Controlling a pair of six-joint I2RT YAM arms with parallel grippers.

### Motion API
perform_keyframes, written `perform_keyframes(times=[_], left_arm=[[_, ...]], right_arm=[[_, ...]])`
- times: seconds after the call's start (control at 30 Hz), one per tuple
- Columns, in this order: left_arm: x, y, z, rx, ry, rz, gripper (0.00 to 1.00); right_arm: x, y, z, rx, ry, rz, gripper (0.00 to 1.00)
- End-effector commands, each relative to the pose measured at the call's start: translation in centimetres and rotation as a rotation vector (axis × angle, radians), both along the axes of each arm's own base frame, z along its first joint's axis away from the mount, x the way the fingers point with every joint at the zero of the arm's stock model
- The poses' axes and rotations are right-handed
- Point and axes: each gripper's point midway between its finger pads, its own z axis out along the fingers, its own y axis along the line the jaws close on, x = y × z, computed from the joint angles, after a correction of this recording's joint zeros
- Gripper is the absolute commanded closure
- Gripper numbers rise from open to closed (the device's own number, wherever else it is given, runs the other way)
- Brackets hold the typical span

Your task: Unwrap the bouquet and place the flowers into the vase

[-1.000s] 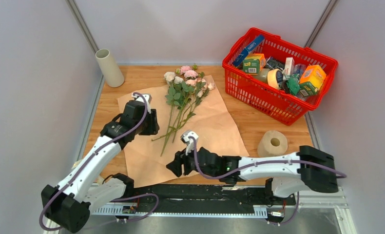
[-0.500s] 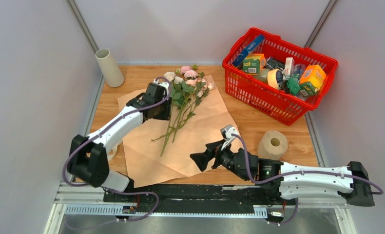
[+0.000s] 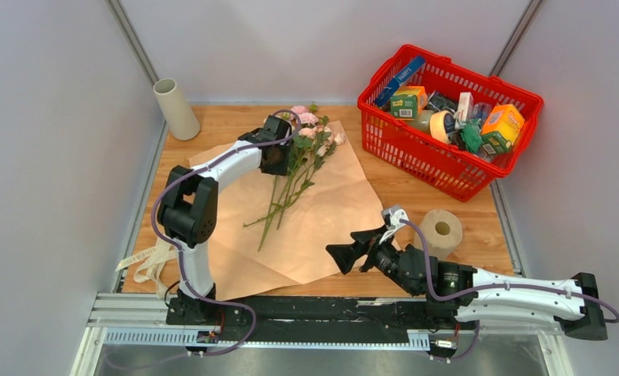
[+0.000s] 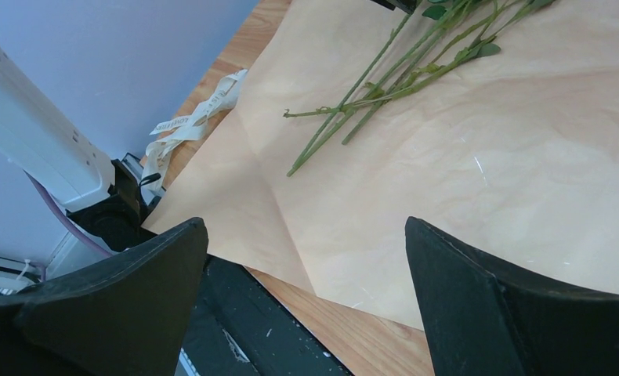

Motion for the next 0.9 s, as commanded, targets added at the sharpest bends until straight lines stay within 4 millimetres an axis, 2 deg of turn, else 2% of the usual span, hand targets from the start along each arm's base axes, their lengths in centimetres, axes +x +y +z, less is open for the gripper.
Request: perform_keyframes(times=[0.0,0.13,0.4,0.6,0.7,0.87], left_arm=[[1.6,0.1,0.2,0.027,-0.047,0.028,0.60],[2.3,-0.5,-1.0,0.024,-0.029,0.023,0.60],[2.4,-0.2,-3.2,0.066,-0.006,0.048,0.63],[2.5,0.3,-3.7,0.090,-0.012,0.065,0.66],[2.5,0.3,-3.5,0.098,-0.018,0.060,0.82],[2.3,0.5,-1.4,0.081,-0.056,0.074,0.96]], right_arm=[[0.1,-0.7,-0.9,0.013,0.028,-0.027,0.00],[0.3,-1.2,-0.8,0.010,0.020,-0.046,0.00],[0.5,-1.9,-0.3,0.005,0.010,-0.060,0.00],[0.7,-2.3,-0.4,0.011,0.009,-0.082,0.00],[0.7,-2.4,-0.6,0.013,0.012,-0.082,0.00],[0.9,-2.6,-1.1,0.002,0.012,-0.094,0.00]])
